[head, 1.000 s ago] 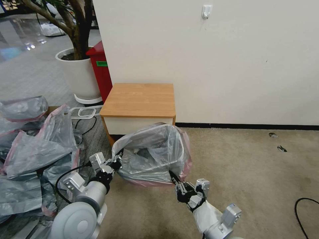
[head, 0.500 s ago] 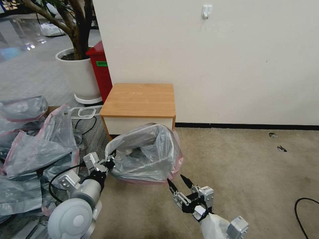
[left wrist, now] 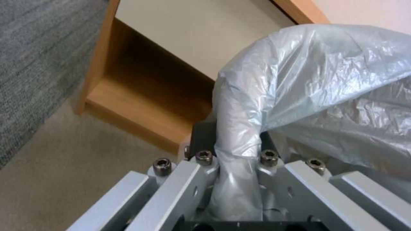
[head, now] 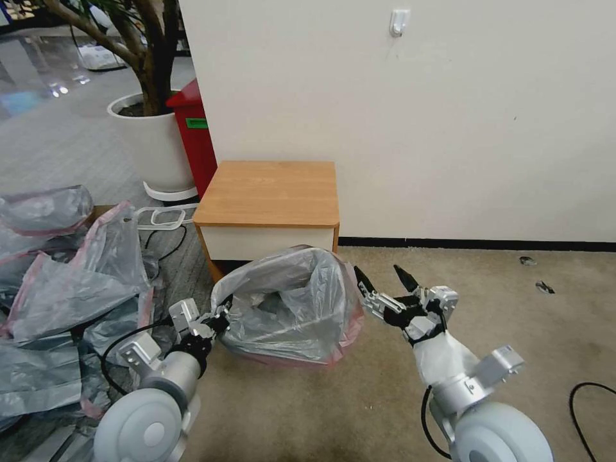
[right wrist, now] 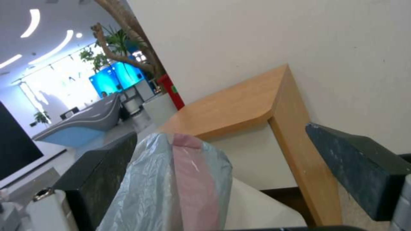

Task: Pick up the garbage bag from the table and place it over the trash can.

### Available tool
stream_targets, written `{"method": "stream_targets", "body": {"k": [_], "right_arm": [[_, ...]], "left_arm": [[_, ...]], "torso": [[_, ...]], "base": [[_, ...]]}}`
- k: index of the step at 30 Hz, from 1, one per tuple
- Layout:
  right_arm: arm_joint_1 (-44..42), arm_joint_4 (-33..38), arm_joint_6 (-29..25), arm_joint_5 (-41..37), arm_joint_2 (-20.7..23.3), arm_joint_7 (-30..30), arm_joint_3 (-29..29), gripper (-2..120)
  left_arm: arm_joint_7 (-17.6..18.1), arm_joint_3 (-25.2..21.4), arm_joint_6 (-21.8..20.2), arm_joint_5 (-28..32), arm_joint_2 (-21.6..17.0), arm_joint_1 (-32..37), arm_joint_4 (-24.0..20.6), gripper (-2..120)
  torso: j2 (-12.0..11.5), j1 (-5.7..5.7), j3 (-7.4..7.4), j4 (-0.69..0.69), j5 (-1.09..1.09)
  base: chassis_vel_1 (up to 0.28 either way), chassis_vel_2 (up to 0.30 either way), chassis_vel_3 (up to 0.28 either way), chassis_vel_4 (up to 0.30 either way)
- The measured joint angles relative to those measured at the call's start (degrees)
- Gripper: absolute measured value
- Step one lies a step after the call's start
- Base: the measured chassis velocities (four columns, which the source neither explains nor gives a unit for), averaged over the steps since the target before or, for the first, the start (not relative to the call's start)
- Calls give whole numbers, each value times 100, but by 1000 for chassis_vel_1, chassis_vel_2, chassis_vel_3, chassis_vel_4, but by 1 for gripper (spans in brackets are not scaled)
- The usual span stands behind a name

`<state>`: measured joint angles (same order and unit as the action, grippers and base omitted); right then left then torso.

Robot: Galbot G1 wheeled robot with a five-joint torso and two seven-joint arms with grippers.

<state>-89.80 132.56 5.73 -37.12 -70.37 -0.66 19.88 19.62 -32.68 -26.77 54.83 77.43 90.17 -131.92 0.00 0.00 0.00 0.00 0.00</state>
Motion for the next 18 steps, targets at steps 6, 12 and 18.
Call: {"method": "stream_targets", "body": {"k": [6,12,18], "right_arm": [[108,-96,2,-165,2,10,-129,100],[276,-224,75,-713,-76,36,-296,99],[456,-404,79,-829,-137,41,-352,92]], "left_arm": [[-8,18,2,-13,46,42,-27,5],[-21,49,6,-15,82,71,-97,5],[-39,57,9,-16,80,106,-173,5]], "torso": [[0,0,0,0,0],[0,0,0,0,0],[0,0,0,0,0]], "base": [[0,0,0,0],[0,0,0,0],[0,0,0,0]]}}
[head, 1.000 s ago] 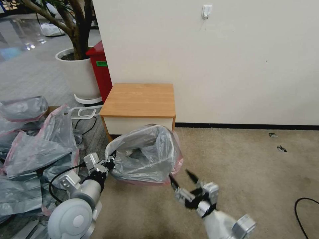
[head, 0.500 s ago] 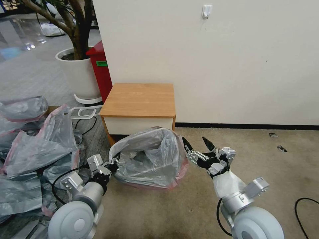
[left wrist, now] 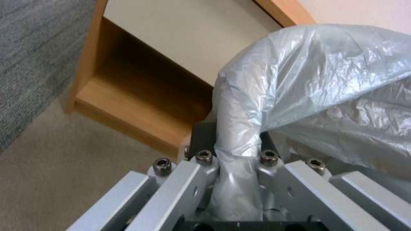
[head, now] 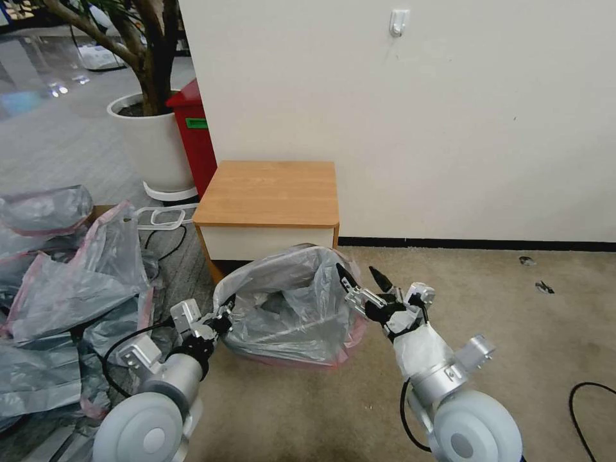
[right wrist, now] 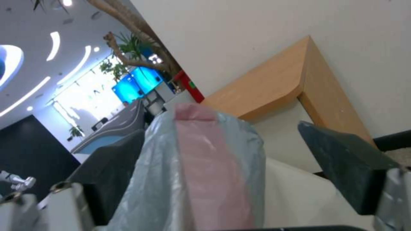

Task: Pick up the garbage bag from the table and place it over the trash can.

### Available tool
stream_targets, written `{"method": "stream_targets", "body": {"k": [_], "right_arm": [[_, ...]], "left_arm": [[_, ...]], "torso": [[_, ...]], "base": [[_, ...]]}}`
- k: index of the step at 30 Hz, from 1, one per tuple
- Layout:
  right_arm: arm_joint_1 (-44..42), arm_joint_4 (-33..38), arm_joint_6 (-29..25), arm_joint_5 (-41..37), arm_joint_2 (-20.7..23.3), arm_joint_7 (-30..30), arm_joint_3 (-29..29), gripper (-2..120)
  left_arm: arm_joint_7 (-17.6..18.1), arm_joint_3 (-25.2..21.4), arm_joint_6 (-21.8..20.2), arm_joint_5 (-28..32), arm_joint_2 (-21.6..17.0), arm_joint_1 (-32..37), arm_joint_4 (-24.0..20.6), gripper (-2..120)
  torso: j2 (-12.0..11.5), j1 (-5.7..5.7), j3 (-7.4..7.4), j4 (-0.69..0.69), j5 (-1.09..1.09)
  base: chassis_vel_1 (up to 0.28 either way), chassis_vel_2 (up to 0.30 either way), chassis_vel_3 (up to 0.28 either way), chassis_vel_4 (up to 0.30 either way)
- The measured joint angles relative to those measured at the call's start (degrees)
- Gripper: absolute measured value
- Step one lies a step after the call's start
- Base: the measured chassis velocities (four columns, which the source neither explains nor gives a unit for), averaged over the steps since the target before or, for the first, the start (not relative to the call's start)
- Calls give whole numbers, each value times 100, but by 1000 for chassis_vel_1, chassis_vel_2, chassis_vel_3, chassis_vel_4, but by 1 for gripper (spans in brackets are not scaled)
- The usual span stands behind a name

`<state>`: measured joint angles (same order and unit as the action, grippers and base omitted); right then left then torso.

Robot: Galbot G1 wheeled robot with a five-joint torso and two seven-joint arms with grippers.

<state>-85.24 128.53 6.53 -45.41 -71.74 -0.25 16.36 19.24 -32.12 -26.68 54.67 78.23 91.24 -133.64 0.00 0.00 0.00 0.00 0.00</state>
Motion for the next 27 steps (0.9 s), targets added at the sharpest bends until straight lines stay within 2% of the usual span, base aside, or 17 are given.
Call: {"method": "stream_targets", "body": {"k": [1,5,7,10,13,20,21,24,27], "right_arm": [[0,0,0,0,0,0,0,92],[58,-79,-25,-41,-45,6,10,75],[58,-91,-30,-48,-52,9,10,72],[61,-132,-63,-64,-82,11,9,57],[63,-139,-74,-86,-105,15,8,50],[69,-178,-78,-103,-169,28,-2,24],[69,-178,-78,-103,-169,28,-2,24],[63,-189,-84,-103,-186,35,-7,10],[62,-194,-90,-101,-201,45,-13,4]], "left_arm": [[0,0,0,0,0,0,0,5],[-9,9,6,-2,27,46,-24,5],[-9,12,6,-4,37,55,-29,5],[-12,22,9,-11,67,80,-43,5],[-18,29,12,-13,72,86,-46,5],[-36,40,20,-10,73,94,-48,5],[-36,40,20,-10,73,94,-48,5],[-39,48,23,-5,76,94,-54,5],[-43,56,25,-3,78,94,-63,5]], "torso": [[0,0,0,0,0],[0,0,0,0,0],[0,0,0,0,0],[0,0,0,0,0],[0,0,0,0,0],[0,0,0,0,0],[0,0,0,0,0],[0,0,0,0,0],[0,0,0,0,0]], "base": [[0,0,0,0],[0,0,0,0],[0,0,0,0],[0,0,0,0],[0,0,0,0],[0,0,0,0],[0,0,0,0],[0,0,0,0],[0,0,0,0]]}}
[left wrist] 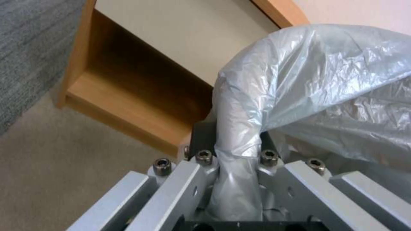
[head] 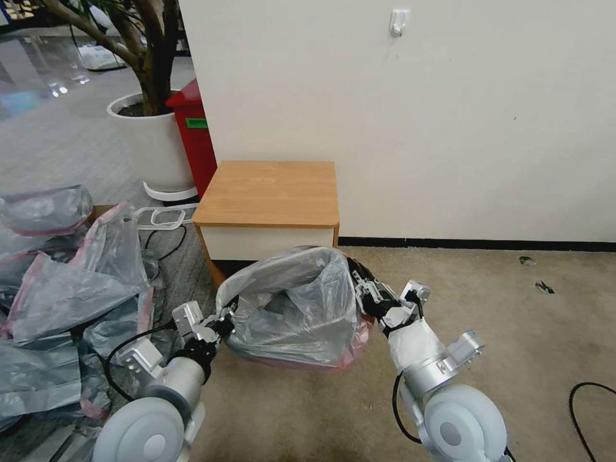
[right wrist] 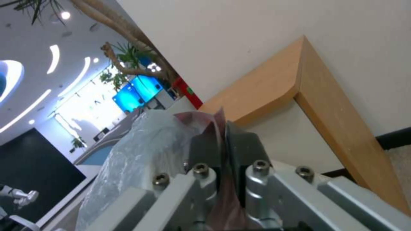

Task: Pick up the garbage bag from the table and place it over the trash can.

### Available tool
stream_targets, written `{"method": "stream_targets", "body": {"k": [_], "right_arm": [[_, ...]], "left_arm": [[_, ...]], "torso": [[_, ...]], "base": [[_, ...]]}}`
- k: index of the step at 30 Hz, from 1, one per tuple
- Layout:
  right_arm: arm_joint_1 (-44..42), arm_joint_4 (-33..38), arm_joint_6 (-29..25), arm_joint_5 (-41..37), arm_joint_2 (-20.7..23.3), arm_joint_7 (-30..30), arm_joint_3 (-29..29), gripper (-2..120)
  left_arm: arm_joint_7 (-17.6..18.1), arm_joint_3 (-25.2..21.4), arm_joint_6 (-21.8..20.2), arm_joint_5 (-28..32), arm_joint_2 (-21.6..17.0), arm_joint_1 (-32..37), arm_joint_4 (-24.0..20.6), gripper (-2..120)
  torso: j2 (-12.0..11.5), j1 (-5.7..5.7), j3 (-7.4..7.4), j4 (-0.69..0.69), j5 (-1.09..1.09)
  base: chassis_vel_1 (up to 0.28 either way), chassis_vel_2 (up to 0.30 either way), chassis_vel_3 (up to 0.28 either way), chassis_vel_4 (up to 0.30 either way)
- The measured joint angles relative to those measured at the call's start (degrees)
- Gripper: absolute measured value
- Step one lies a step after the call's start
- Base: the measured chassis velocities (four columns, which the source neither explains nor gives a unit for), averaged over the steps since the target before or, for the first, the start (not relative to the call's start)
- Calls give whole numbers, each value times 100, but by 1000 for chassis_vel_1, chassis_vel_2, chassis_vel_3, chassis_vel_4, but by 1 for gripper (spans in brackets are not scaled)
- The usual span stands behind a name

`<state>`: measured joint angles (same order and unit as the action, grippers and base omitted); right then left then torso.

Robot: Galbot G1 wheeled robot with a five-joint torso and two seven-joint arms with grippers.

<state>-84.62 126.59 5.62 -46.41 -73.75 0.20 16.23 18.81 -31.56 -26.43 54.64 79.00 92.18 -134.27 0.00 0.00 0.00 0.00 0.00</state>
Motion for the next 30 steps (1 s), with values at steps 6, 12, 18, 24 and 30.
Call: {"method": "stream_targets", "body": {"k": [6,12,18,24,30], "right_arm": [[67,0,-2,7,-11,2,17,0],[228,-180,-67,39,43,-2,100,0],[344,-378,-107,40,118,-3,159,0],[523,-576,-114,40,174,-25,180,0],[663,-650,233,50,267,-342,181,0]], "left_arm": [[-67,50,5,4,2,22,-14,5],[-258,104,-11,174,12,137,-126,5],[-383,124,-43,211,28,219,-168,5],[-436,229,-65,166,48,280,-171,5],[-520,334,-70,81,47,314,-177,5]], "torso": [[0,0,0,0,0],[0,0,0,0,0],[0,0,0,0,0],[0,0,0,0,0],[0,0,0,0,0]], "base": [[0,0,0,0],[0,0,0,0],[0,0,0,0],[0,0,0,0],[0,0,0,0]]}}
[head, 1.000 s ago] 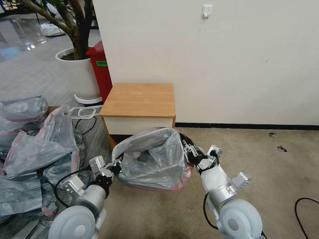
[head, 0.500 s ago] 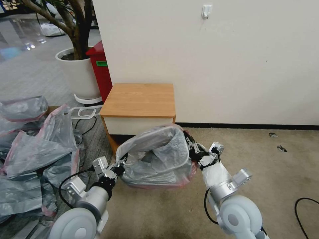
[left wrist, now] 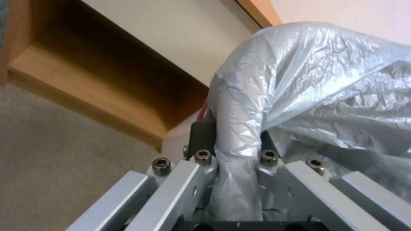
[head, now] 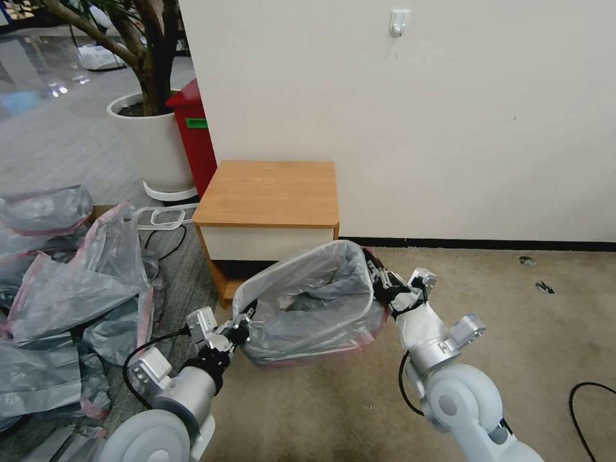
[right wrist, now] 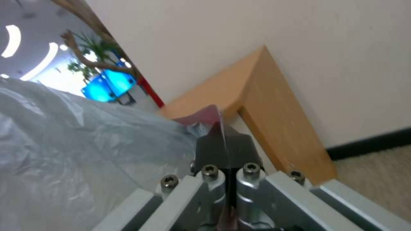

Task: Pick up the garbage bag from the table and place it over the trash can.

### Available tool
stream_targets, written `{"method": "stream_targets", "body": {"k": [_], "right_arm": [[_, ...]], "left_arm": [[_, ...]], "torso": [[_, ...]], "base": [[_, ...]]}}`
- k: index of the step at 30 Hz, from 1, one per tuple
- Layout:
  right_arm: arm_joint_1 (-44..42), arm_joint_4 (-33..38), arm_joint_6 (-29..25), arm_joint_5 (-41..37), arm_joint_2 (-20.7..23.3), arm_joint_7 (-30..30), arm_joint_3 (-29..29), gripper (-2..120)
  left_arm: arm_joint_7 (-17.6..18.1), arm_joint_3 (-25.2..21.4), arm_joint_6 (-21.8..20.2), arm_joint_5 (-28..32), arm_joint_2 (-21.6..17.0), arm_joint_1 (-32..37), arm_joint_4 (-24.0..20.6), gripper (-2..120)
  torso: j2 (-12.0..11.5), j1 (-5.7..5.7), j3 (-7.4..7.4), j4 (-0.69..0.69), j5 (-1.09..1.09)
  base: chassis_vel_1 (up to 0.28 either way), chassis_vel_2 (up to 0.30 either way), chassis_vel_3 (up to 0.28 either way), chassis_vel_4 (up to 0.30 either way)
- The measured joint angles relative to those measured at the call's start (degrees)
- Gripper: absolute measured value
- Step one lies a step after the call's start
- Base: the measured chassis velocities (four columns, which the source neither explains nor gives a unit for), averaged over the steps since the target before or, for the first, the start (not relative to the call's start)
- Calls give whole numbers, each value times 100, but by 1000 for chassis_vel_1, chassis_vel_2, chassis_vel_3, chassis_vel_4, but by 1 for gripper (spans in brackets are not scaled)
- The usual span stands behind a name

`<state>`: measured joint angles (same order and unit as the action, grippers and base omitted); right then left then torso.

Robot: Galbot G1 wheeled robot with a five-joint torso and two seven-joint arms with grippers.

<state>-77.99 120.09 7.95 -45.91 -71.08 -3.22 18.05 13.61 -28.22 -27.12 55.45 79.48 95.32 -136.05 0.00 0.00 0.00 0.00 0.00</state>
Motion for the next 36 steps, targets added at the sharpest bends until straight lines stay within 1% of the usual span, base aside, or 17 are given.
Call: {"method": "stream_targets", "body": {"k": [2,4,5,11,15,16,18,19,20,22,24,29,36], "right_arm": [[9,6,42,-5,2,-42,-1,0],[79,65,299,-113,-11,-331,-18,0],[87,86,341,-140,-21,-371,-23,0],[53,136,377,-142,-47,-377,-39,0],[44,89,463,51,-52,-439,26,0],[31,76,494,260,-42,-432,75,0],[2,66,456,628,-22,-314,119,0],[-37,72,302,1079,-3,-172,141,0],[-37,72,302,1079,-3,-172,141,0],[-66,105,199,1367,9,-70,157,0],[-60,88,165,1426,7,-45,163,0],[17,-230,-22,1568,-6,62,157,0],[158,-558,-35,1593,-9,62,131,0]], "left_arm": [[-5,1,0,-1,0,0,0,5],[-36,19,0,-14,-2,-5,0,5],[-50,19,0,-18,-5,-10,8,5],[-143,-29,11,-24,-59,-75,82,5],[-212,-103,11,38,-112,-127,84,5],[-236,-123,5,70,-131,-150,88,5],[-250,-149,-8,97,-156,-177,121,5],[-262,-163,-11,121,-182,-208,159,5],[-262,-163,-11,121,-182,-208,159,5],[-263,-169,-11,143,-190,-228,169,5],[-263,-165,-11,164,-186,-231,160,5],[-261,-136,-11,234,-148,-214,108,5],[-265,-112,-9,264,-129,-163,86,5]], "torso": [[0,0,0,0,0],[0,0,0,0,0],[0,0,0,1,0],[0,0,0,0,-1],[0,0,0,1,0],[0,0,0,1,0],[0,0,0,0,-1],[0,0,0,0,0],[0,0,0,0,0],[0,0,0,0,-1],[0,0,0,0,-1],[0,0,0,0,0],[0,0,0,0,0]], "base": [[0,0,0,0],[0,0,0,0],[0,0,0,0],[0,0,0,0],[0,0,0,0],[0,0,0,0],[0,0,0,0],[0,0,0,0],[0,0,0,0],[0,0,0,0],[0,0,0,0],[0,0,0,0],[0,0,0,0]]}}
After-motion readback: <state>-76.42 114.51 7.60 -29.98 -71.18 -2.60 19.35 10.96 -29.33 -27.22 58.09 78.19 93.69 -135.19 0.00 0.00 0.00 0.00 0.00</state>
